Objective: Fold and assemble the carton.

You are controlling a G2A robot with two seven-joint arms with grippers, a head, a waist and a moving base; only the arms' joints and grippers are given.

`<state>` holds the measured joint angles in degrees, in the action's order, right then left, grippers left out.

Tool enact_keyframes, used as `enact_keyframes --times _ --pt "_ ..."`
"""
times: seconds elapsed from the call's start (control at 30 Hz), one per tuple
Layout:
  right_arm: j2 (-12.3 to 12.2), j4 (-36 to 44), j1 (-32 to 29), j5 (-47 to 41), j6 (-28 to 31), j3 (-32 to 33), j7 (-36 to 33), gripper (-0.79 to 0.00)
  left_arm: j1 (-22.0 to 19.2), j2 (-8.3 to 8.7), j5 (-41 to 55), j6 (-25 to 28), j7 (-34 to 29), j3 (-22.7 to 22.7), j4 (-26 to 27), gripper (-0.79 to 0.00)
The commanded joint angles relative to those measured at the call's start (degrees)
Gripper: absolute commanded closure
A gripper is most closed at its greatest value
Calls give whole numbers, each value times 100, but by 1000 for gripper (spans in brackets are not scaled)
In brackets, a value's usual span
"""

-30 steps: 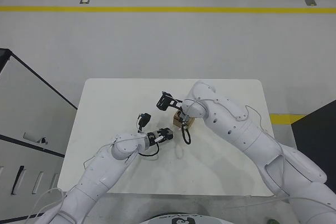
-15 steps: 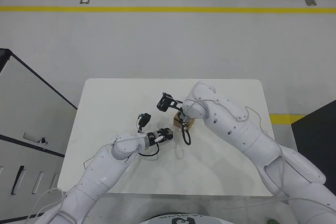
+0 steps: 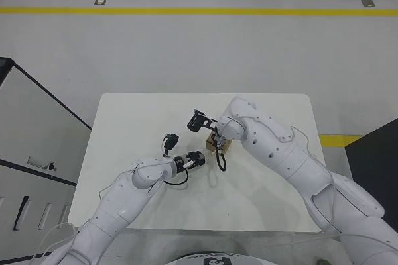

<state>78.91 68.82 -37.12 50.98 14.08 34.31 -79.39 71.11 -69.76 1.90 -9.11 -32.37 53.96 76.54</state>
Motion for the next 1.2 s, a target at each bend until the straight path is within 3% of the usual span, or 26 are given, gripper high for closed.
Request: enact_keyframes --times 0.0,0.3,0.4,0.47,0.73,1.17 --pt "4 -31 14 -55 -12 38 8 -157 0 0 0 0 0 0 0 0" --pt "-31 -136 14 -467 -224 424 152 -234 0 0 0 0 0 0 0 0" --pt "-61 -220 12 -650 -320 616 214 -182 0 0 0 0 0 0 0 0" --pt "-77 -289 -7 -835 -407 755 276 -6 0 0 0 0 0 0 0 0" --pt "-107 -574 -77 -1353 -566 1036 327 0 0 0 0 0 0 0 0 0" --pt "-55 -901 -116 -1617 -491 917 377 0 0 0 0 0 0 0 0 0"
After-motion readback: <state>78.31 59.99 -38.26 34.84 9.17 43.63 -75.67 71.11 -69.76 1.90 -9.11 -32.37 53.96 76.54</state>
